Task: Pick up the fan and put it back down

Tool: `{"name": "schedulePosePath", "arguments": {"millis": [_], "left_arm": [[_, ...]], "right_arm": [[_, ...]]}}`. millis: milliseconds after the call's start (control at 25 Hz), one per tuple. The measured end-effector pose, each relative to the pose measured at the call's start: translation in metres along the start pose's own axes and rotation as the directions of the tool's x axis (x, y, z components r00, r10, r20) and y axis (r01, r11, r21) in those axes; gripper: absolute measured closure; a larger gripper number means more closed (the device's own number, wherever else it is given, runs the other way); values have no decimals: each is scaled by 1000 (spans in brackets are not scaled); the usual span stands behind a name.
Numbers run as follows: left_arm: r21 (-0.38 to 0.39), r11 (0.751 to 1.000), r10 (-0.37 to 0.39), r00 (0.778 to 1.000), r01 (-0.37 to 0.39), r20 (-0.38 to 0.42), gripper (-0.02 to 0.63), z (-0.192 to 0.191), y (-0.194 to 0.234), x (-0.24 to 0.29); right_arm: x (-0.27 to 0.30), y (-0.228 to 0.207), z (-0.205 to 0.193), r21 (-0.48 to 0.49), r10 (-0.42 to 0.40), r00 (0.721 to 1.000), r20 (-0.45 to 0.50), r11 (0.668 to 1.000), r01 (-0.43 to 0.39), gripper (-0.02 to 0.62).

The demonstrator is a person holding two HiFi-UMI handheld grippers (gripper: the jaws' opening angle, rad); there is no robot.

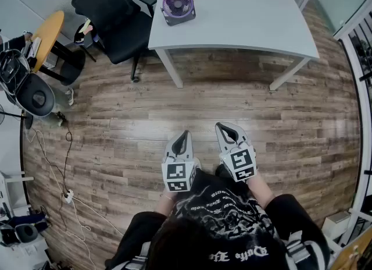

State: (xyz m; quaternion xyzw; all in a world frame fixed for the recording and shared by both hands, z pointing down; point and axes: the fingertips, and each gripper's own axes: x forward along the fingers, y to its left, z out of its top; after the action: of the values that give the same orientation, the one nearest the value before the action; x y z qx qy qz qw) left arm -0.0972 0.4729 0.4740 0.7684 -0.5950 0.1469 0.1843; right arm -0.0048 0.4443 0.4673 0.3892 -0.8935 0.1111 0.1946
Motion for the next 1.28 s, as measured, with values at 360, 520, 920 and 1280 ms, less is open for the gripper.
{"name": "schedulePosePath", "arguments": {"millis": [360, 520, 920, 1280], "left_arm": [[13, 1000, -9, 1000, 8, 27, 586, -7, 15, -24], [2, 1000, -10, 999, 10, 46, 586, -7, 14, -25], [-56, 989, -135, 990, 138, 45, 314, -8, 8, -21], [-8, 973, -231, 972, 231, 33, 313, -10, 12, -26]], "right_arm": [[-9, 21, 1, -27, -45, 999, -6, 999, 45, 589], [-12, 14, 2, -24, -73, 997, 16, 997, 73, 589], [-16, 2, -6, 62, -48, 999, 25, 997, 46, 361], [-14, 18, -13, 75, -73, 997, 13, 995, 72, 262]]}}
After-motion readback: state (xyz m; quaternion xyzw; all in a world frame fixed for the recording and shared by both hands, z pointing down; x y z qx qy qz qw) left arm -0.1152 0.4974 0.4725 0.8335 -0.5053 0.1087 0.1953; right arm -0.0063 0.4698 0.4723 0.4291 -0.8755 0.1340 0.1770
